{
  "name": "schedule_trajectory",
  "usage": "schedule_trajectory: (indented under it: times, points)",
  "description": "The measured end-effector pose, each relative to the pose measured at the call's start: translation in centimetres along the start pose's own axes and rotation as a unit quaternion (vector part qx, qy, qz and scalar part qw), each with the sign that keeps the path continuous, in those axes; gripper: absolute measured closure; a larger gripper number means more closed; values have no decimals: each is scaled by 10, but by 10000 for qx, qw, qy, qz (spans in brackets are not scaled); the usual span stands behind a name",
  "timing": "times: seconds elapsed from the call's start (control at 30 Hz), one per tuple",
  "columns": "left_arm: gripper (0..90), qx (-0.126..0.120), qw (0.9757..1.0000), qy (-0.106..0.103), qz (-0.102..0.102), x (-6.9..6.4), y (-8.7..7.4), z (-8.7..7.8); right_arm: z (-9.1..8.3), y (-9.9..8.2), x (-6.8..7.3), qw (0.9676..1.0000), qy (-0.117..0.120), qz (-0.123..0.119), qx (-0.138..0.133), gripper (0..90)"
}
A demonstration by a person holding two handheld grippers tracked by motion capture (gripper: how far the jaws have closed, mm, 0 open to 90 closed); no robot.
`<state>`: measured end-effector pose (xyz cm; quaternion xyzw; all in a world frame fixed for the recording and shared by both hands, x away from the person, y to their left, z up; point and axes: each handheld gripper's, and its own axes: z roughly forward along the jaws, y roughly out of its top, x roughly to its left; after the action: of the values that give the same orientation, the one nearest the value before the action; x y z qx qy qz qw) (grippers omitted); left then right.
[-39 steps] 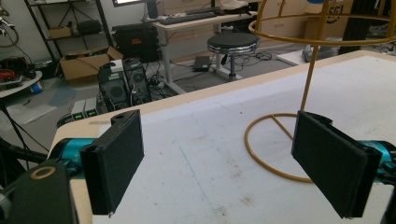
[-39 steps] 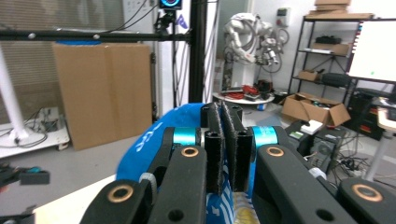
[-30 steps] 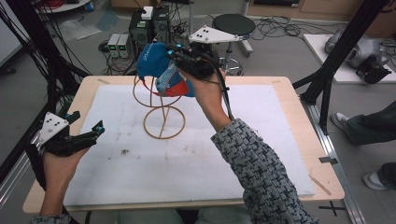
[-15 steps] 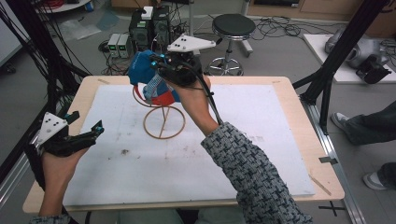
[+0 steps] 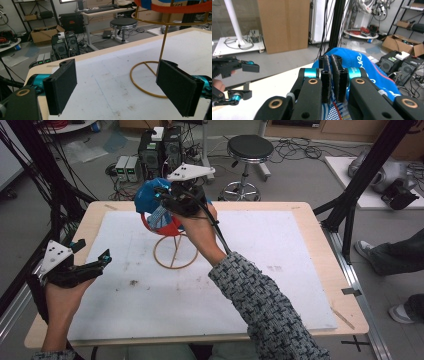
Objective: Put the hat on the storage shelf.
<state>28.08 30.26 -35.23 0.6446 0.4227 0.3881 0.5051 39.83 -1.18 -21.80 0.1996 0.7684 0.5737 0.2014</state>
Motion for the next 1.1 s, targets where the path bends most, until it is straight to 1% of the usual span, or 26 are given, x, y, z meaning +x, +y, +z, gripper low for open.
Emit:
schedule_trajectory:
  times: [0.17,0.33,0.37,0.47,0.5,0.67,0.7,0.8,0.83,1.0,1.1]
  points:
    - [172,7,10000,-4,7,0,0,1,7,-3,1,9999,-29,2,137,868]
    - [171,20,10000,-10,10,0,0,1,13,-4,5,9998,38,5,194,869]
    - [172,16,10000,-11,12,0,0,1,15,-4,7,9997,94,0,207,869]
    - [172,0,10000,-9,5,0,0,0,17,-4,10,9997,123,-18,231,868]
    - [172,-3,10000,-14,5,0,0,0,18,-5,12,9995,130,-38,282,868]
    - [171,-12,10000,-22,2,-1,0,0,21,-6,12,9993,97,-41,355,868]
    - [171,-10,10000,-25,2,-1,0,0,20,-7,10,9992,53,-43,390,868]
    - [172,-2,10000,-21,6,0,0,0,19,-8,9,9993,13,-40,380,868]
    - [172,1,10000,-19,2,0,0,0,19,-12,7,9991,-24,-4,417,868]
    - [172,4,10000,-30,17,-1,0,1,20,-16,5,9988,-25,41,491,868]
    - [172,17,10000,-35,-6,-1,-1,2,21,-16,8,9986,-46,-40,530,868]
